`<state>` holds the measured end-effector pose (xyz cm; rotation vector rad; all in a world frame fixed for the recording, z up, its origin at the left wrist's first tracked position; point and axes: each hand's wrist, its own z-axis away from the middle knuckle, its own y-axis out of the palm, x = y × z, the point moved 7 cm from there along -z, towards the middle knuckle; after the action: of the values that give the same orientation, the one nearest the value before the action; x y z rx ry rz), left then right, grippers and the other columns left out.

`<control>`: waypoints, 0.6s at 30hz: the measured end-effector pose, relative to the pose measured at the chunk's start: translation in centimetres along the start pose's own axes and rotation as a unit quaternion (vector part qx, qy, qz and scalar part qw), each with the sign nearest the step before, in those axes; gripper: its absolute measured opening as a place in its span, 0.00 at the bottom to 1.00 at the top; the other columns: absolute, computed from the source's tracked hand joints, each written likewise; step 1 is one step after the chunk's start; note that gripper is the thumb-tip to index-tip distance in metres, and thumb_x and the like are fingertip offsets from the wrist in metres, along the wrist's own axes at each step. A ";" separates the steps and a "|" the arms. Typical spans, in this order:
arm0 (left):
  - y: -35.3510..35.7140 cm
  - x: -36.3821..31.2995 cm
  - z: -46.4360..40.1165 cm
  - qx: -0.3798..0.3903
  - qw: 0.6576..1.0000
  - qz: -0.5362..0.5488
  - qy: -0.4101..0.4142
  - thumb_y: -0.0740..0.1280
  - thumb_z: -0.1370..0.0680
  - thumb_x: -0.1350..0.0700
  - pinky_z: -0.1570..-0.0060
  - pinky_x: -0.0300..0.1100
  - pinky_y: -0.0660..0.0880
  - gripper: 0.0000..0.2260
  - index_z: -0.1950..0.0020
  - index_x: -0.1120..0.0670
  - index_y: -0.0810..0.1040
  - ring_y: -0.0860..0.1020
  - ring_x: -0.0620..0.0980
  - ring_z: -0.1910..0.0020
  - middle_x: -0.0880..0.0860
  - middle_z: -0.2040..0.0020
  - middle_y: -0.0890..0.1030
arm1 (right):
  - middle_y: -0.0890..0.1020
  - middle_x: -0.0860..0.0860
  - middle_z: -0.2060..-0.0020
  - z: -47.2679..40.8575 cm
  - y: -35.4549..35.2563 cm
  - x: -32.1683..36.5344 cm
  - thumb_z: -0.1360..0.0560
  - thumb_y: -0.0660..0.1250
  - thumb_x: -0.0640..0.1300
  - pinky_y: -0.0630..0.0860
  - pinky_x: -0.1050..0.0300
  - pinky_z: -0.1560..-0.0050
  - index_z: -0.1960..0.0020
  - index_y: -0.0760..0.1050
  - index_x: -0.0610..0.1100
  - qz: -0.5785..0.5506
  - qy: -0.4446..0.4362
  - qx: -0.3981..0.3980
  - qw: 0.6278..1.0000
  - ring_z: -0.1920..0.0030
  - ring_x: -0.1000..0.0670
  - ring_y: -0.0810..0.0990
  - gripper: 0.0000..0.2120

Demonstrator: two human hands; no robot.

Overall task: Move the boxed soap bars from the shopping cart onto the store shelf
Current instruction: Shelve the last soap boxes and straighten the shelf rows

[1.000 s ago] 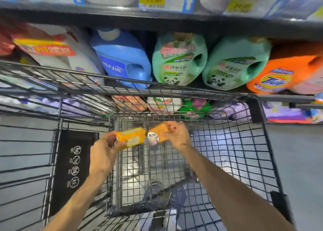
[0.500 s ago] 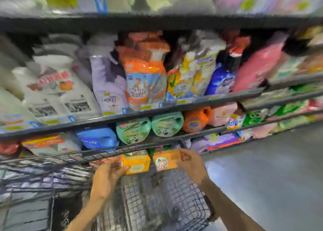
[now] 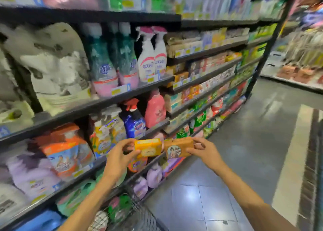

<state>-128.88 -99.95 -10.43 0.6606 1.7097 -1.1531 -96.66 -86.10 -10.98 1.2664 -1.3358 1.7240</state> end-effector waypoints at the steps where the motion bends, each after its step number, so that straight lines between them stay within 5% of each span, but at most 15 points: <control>1: 1.4 -1.6 -1.1 0.005 1.000 -0.004 0.012 0.79 0.29 0.59 0.50 0.35 0.78 0.19 0.39 0.52 0.81 0.84 0.45 0.50 0.51 0.50 0.86 | 0.83 0.44 0.59 -0.5 -2.4 0.2 0.32 0.79 0.35 0.80 0.59 0.52 0.38 0.79 0.40 -0.010 -0.001 -0.018 1.000 0.56 0.54 0.80 0.23; 7: 10.8 -11.6 -7.5 0.012 0.995 -0.032 0.098 0.79 0.29 0.60 0.53 0.26 0.74 0.16 0.43 0.51 0.82 0.82 0.35 0.53 0.46 0.52 0.86 | 0.83 0.49 0.54 -4.8 -15.8 0.3 0.31 0.77 0.32 0.76 0.72 0.61 0.38 0.76 0.42 -0.023 -0.030 -0.061 0.997 0.58 0.59 0.82 0.24; 12: 18.6 -18.2 -13.0 -0.008 0.991 -0.031 0.134 0.79 0.29 0.57 0.48 0.39 0.79 0.17 0.42 0.47 0.82 0.83 0.38 0.51 0.45 0.51 0.86 | 0.86 0.44 0.51 -10.4 -26.6 -0.7 0.32 0.80 0.38 0.82 0.58 0.52 0.35 0.77 0.41 -0.035 -0.048 -0.071 0.996 0.53 0.54 0.85 0.27; 16: 23.6 -22.5 -16.2 -0.040 0.988 -0.016 0.147 0.78 0.28 0.57 0.55 0.31 0.77 0.16 0.45 0.42 0.80 0.84 0.41 0.52 0.45 0.52 0.86 | 0.88 0.50 0.53 -14.8 -32.7 0.5 0.31 0.78 0.37 0.81 0.60 0.52 0.36 0.78 0.43 -0.033 -0.073 -0.056 0.995 0.52 0.54 0.86 0.24; 18: 25.1 -23.6 -17.9 -0.059 0.987 -0.012 0.147 0.78 0.27 0.55 0.51 0.36 0.78 0.16 0.45 0.41 0.80 0.84 0.41 0.50 0.44 0.50 0.86 | 0.87 0.54 0.54 -17.0 -34.6 1.2 0.30 0.78 0.38 0.80 0.61 0.52 0.36 0.77 0.47 -0.040 -0.083 -0.045 0.995 0.52 0.56 0.86 0.24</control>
<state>-105.72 -71.79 2.97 0.7666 2.0225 -0.9986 -71.96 -59.52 2.19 1.4174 -1.4198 1.5135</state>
